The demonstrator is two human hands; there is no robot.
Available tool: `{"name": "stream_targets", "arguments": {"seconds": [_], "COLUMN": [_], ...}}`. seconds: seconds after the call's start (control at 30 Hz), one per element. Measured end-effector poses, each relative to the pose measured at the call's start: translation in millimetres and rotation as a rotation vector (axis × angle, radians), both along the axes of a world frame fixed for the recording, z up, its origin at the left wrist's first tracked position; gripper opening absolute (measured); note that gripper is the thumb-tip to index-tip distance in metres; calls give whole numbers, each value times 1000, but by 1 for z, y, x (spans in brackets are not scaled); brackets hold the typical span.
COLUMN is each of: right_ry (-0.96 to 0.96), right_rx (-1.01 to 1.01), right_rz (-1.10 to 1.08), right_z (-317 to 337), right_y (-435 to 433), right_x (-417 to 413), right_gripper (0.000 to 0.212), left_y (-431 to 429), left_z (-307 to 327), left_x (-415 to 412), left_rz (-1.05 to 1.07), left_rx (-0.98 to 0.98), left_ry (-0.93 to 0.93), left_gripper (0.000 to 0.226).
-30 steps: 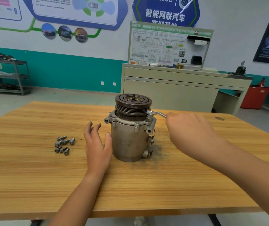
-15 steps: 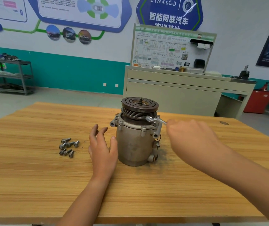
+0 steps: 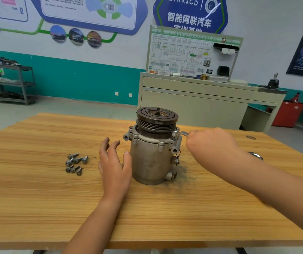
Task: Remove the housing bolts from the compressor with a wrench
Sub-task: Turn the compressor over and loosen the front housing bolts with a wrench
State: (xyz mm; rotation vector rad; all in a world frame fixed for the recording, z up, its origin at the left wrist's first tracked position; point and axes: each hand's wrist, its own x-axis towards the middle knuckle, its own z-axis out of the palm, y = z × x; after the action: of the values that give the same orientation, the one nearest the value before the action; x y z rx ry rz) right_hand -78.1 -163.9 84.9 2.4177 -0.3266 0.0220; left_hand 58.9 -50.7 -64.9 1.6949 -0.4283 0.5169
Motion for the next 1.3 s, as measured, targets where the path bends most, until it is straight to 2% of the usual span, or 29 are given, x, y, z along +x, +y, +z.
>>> {"name": "stream_targets", "arguments": {"seconds": [0.17, 0.4, 0.5, 0.57, 0.63, 0.77, 0.8, 0.87, 0.9, 0.93, 0.97, 1.07, 1.1, 1.3], "right_ry": [-15, -51, -147, -332, -537, -749, -885, -1220, -1356, -1404, -1325, -717, -584, -364], "right_rx": [-24, 7, -79, -55, 78, 343, 501, 967, 1141, 1167, 1087, 630, 513, 314], "right_rz": [80, 193, 320, 436, 536, 555, 516, 414, 436, 453, 441, 203, 125, 6], "right_z": [4, 1, -4, -18, -35, -47, -43, -28, -21, -15, -10, -11, -15, -25], "right_y": [-24, -82, -98, -100, -95, -91, -92, -85, -83, -80, -77, -62, -58, -30], "right_x": [4, 27, 48, 63, 73, 77, 71, 51, 38, 24, 11, -17, -20, -9], "right_gripper": [15, 24, 31, 30, 26, 17, 16, 18, 17, 16, 17, 18, 21, 27], "left_y": [-1, -3, -1, 0, 1, 0, 0, 0, -1, -2, -3, -6, -6, -6], "left_z": [-1, -3, -5, -6, -6, -6, -7, -7, -7, -7, -7, -7, -7, -9], "left_x": [1, 5, 8, 11, 13, 12, 12, 11, 11, 11, 10, 7, 6, 1], "left_rz": [6, 7, 14, 28, 44, 49, 50, 54, 52, 48, 43, 17, 1, -85], "left_rx": [5, -5, 2, 3, -1, 13, 14, 2, -2, 2, 14, 75, 92, 128], "left_ry": [14, 39, 40, 69, 98, 81, 74, 65, 60, 53, 44, -10, -29, -83], "left_gripper": [35, 36, 36, 35, 35, 35, 35, 35, 35, 36, 36, 38, 39, 44]}}
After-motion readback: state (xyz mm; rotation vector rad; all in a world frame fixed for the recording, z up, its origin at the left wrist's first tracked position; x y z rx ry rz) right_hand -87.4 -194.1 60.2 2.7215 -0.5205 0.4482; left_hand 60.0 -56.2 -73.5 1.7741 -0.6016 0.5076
